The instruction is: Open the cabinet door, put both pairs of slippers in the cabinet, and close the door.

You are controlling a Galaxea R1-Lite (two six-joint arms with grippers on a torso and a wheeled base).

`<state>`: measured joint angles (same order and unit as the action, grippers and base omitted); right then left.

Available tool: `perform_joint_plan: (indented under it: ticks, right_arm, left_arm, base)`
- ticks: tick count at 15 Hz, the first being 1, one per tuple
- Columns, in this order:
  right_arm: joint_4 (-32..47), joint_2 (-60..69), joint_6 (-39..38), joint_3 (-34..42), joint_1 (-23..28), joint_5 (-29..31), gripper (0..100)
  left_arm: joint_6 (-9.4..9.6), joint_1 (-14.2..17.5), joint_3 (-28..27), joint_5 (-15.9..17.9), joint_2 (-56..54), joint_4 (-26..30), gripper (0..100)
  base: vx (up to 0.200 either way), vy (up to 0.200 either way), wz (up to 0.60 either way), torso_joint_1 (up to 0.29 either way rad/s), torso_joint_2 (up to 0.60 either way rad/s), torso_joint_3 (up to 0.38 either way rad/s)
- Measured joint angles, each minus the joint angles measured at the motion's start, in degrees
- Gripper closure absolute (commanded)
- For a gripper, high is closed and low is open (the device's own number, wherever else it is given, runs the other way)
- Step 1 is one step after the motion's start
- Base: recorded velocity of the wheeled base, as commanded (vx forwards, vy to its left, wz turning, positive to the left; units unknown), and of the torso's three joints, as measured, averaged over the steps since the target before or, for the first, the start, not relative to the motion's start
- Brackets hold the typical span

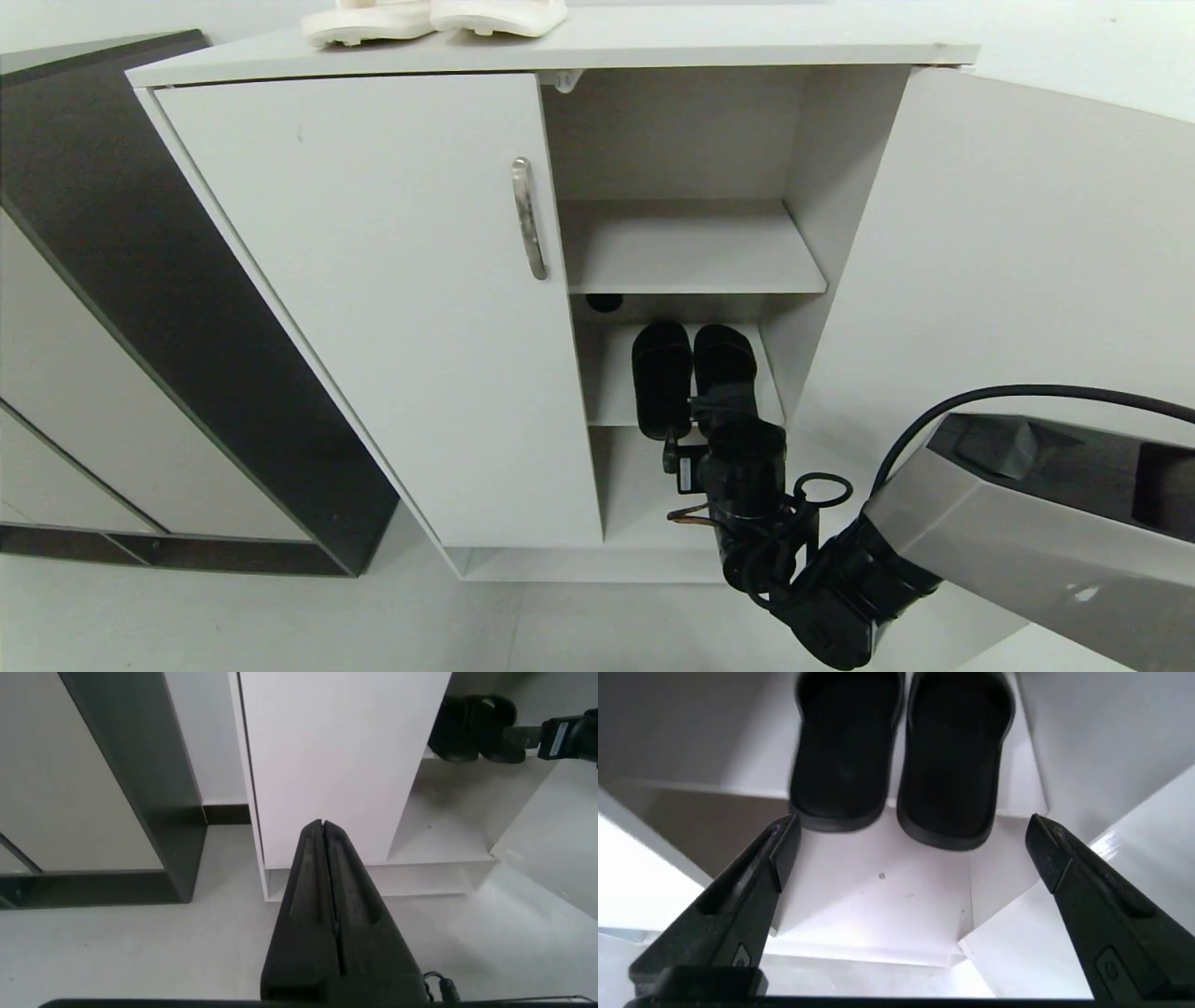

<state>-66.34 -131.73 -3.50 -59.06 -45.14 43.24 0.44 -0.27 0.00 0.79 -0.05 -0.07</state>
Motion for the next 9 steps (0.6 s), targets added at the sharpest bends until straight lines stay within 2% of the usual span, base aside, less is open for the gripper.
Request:
perform_joint_plan:
  ticks: [7, 9]
  right_arm:
    - [0.09, 0.06, 0.00, 0.24, -0.22, 0.02, 0]
    - [0.16, 0.50, 1.16, 2.49, -0.39, -0.11, 0]
  left_arm:
    - [0.00, 0.02, 0.00, 0.00, 0.02, 0.00, 100]
    - [0.11, 0.00, 0.00, -0.26, 0.00, 0.00, 100]
  base:
    - [0.000, 0.000, 0.00, 0.002, 0.00, 0.197]
    - [0.000, 0.000, 0.00, 0.005, 0.00, 0.139]
